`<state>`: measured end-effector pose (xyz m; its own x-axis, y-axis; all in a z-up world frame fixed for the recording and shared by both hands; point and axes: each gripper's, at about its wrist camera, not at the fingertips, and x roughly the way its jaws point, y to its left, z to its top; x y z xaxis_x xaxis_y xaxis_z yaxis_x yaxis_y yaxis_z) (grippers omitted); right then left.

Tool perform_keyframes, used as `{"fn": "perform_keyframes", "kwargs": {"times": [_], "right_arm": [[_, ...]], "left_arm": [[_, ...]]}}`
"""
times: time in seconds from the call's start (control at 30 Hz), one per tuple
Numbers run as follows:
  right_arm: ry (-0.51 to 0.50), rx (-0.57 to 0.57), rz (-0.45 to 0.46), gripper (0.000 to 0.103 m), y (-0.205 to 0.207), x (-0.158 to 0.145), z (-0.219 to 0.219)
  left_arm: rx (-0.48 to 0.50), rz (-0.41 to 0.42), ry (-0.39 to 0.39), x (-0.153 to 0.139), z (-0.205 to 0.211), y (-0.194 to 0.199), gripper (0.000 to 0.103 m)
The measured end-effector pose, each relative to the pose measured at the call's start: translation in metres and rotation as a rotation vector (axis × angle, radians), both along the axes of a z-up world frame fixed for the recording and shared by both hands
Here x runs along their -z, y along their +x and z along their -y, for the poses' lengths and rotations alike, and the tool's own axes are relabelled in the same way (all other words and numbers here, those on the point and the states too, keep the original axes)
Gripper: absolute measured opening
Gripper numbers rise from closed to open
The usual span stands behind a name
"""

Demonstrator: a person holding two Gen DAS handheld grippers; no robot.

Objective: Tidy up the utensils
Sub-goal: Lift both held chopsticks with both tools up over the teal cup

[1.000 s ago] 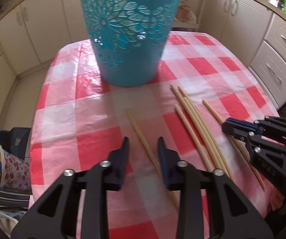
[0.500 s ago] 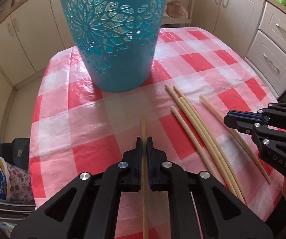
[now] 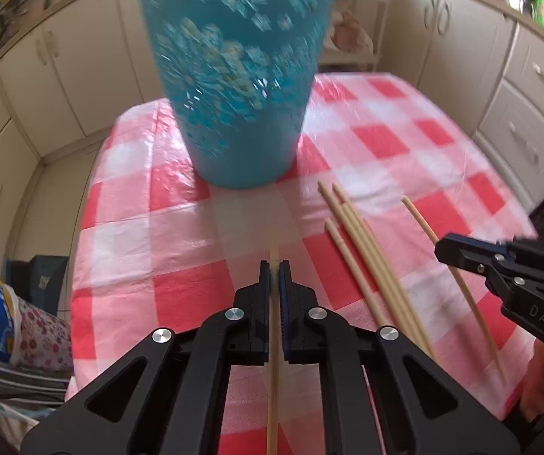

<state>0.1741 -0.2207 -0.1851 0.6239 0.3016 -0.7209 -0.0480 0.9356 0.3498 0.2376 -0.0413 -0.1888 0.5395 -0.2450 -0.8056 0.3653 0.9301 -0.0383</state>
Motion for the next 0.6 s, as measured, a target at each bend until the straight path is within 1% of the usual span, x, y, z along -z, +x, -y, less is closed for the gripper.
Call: {"fn": "perform_keyframes", "kwargs": {"times": [0.07,0.1,0.23,0.4,0.5,0.6], "right_arm": [[0.044,0.03,0.068,0.006,-0.015,-0.012,0.004],[0.056,0.038,0.099,0.006,-0.02,-0.019,0.003],[0.071,0.061,0.234,0.006,-0.037,-0.058,-0.001],[0.082,0.073,0.407,0.006,-0.049,-0.116,-0.013],[0.094,0.072,0.476,0.006,-0.047,-0.142,-0.015],[0.104,0.076,0.539,0.006,-0.04,-0.163,-0.022]], "left_arm": [[-0.022,0.046,-0.08,-0.019,-0.012,-0.009,0.005],[-0.03,0.069,-0.105,-0.028,-0.015,-0.013,0.005],[-0.054,0.192,-0.242,-0.076,-0.033,-0.029,0.005],[-0.084,0.324,-0.362,-0.128,-0.052,-0.041,0.005],[-0.098,0.381,-0.419,-0.15,-0.061,-0.044,0.005],[-0.106,0.42,-0.454,-0.164,-0.066,-0.042,0.005]]}}
